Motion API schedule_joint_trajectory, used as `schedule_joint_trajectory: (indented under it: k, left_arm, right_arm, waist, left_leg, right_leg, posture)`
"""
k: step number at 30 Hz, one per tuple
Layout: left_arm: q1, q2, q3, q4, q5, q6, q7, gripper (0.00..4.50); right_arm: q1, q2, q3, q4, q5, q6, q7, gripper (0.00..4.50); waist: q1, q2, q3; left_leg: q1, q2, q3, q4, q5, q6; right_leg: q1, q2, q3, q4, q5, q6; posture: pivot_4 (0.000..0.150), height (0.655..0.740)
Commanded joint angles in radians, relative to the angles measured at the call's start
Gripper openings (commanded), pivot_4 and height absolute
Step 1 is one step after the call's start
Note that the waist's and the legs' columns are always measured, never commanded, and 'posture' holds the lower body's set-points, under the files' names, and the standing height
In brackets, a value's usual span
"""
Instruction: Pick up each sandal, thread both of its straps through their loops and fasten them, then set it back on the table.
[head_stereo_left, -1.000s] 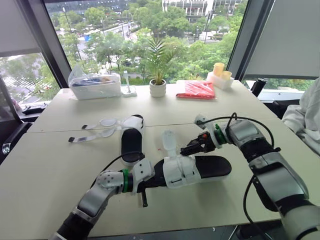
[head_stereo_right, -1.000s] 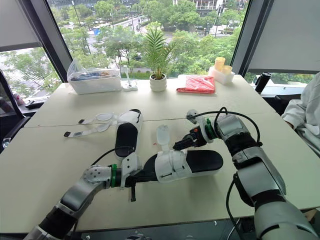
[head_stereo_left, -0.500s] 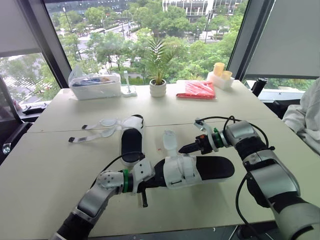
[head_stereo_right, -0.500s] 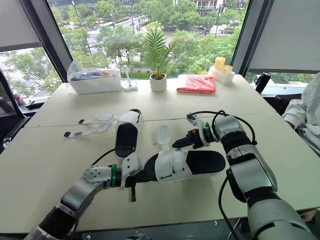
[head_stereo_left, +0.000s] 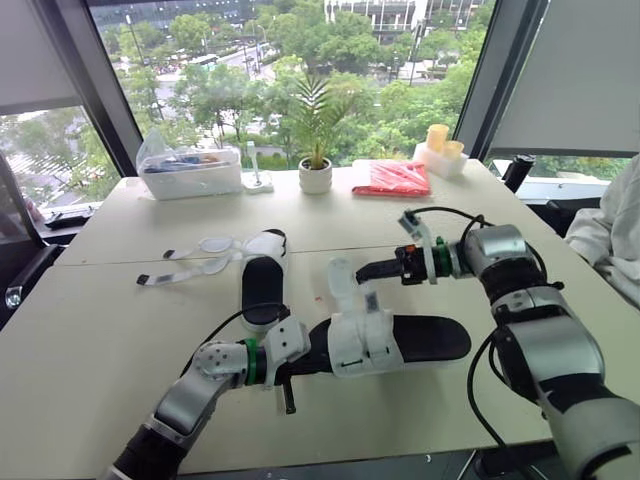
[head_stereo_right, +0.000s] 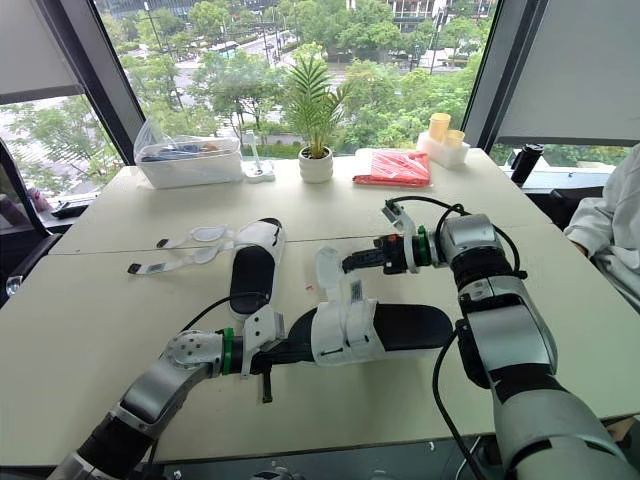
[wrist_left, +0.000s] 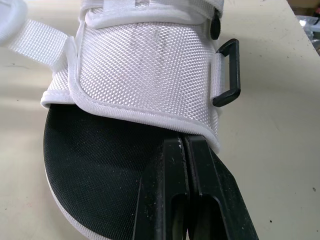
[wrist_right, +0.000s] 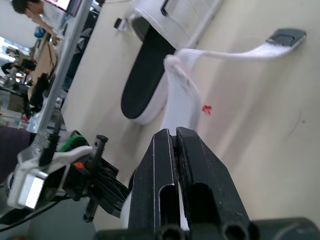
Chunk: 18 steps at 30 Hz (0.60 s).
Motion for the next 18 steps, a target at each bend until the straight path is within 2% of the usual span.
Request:
schedule_joint_trajectory:
  k: [1, 9, 18]
  left_arm:
    - [0.039, 0.019, -0.078, 0.057, 0.068, 0.057, -0.013, 0.00]
    - [0.035, 0.026, -0.098, 0.066, 0.076, 0.055, -0.042, 0.00]
    - [0.034, 0.028, -0.102, 0.066, 0.080, 0.055, -0.052, 0.00]
  right_arm:
    - [-0.069, -0.037, -0.086, -0.026, 0.060, 0.007, -0.011, 0.05]
    - [-0.113, -0.042, -0.193, 0.005, 0.126, 0.001, -0.066, 0.05]
    - [-0.098, 0.003, -0.186, 0.071, 0.108, -0.075, -0.122, 0.05]
  waist:
    - [0.000, 0.000, 0.000]
    - [-0.004, 0.000, 0.000]
    - [-0.009, 0.000, 0.000]
  left_leg:
    - [0.000, 0.000, 0.000, 0.000, 0.000, 0.000]
    - [0.000, 0.000, 0.000, 0.000, 0.000, -0.001]
    - [0.000, 0.000, 0.001, 0.000, 0.001, -0.001]
  right_leg:
    - [0.000, 0.000, 0.000, 0.000, 0.000, 0.000]
    - [-0.001, 0.000, 0.001, 0.002, 0.000, 0.000]
    - [-0.002, 0.000, 0.001, 0.003, 0.000, 0.000]
  posture:
    - [0.150, 0.7400]
    - [0.150, 0.7400]
    - [0.150, 0.7400]
